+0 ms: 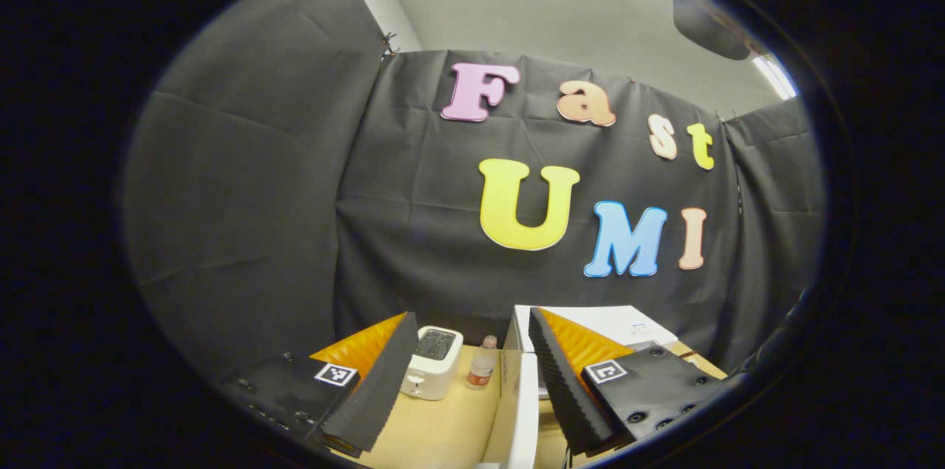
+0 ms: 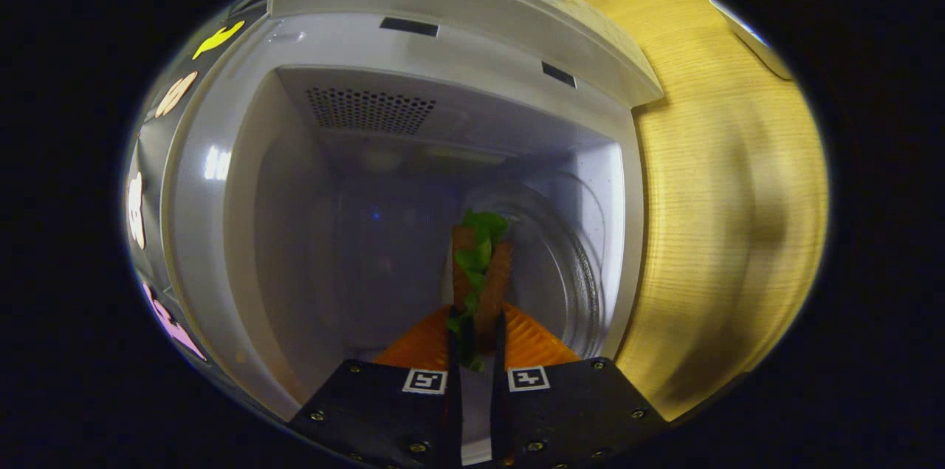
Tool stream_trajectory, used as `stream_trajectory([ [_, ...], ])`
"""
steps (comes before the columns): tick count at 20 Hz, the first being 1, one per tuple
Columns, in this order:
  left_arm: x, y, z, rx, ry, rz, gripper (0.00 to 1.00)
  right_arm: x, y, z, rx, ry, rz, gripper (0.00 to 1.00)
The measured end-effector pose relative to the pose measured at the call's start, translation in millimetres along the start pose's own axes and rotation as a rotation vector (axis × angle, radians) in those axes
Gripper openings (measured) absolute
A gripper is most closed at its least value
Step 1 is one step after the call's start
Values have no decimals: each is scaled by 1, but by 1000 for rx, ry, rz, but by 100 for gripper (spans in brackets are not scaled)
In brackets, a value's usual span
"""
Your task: Open the microwave oven with the left hand, put the food in, and close the microwave oven.
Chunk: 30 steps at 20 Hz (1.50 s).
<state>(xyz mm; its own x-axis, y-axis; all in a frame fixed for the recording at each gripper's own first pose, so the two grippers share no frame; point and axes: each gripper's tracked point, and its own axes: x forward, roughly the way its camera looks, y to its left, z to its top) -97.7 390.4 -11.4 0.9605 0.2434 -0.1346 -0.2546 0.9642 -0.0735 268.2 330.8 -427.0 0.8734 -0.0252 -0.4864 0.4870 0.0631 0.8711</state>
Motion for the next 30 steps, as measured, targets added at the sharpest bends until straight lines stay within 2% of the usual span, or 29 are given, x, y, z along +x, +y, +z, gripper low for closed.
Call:
stream_trajectory([
  [3,-3,7,6,4,-13,7,94,1,-4,-1,9,-10,-4,16],
  [5,-3,7,7,-3,-19,2,94,1,-10,-7,-32,17,-42,27],
  [6,-1,6,6,-9,-21,-2,94,-2,-17,-10,-46,41,-71,38],
  [7,-1,4,5,-14,-24,-11,94,-6,-18,-14,-56,64,-76,36],
  [8,1,1,3,-16,-29,-19,94,-11,-16,-15,-75,80,-65,60],
  [10,3,-7,-1,-21,-28,-36,94,-27,-16,-17,-167,116,-71,92],
  [11,3,-11,-2,-23,-29,-47,96,-35,-17,-17,-204,133,-69,96],
  [15,6,-31,-13,-11,-22,-84,94,-80,-35,-12,-425,220,-90,96],
  [17,10,-46,-20,-3,-12,-107,96,-109,-40,1,-599,252,-77,97],
  [19,14,-61,-28,2,1,-130,94,-141,-33,24,-805,243,-33,96],
  [22,17,-88,-37,0,8,-174,94,-189,2,65,-1045,168,75,97],
  [26,20,-119,-39,27,-2,-212,94,-257,71,121,-1271,-5,214,96],
  [30,15,-144,-45,62,-11,-243,94,-333,135,157,-1392,-182,342,96],
])
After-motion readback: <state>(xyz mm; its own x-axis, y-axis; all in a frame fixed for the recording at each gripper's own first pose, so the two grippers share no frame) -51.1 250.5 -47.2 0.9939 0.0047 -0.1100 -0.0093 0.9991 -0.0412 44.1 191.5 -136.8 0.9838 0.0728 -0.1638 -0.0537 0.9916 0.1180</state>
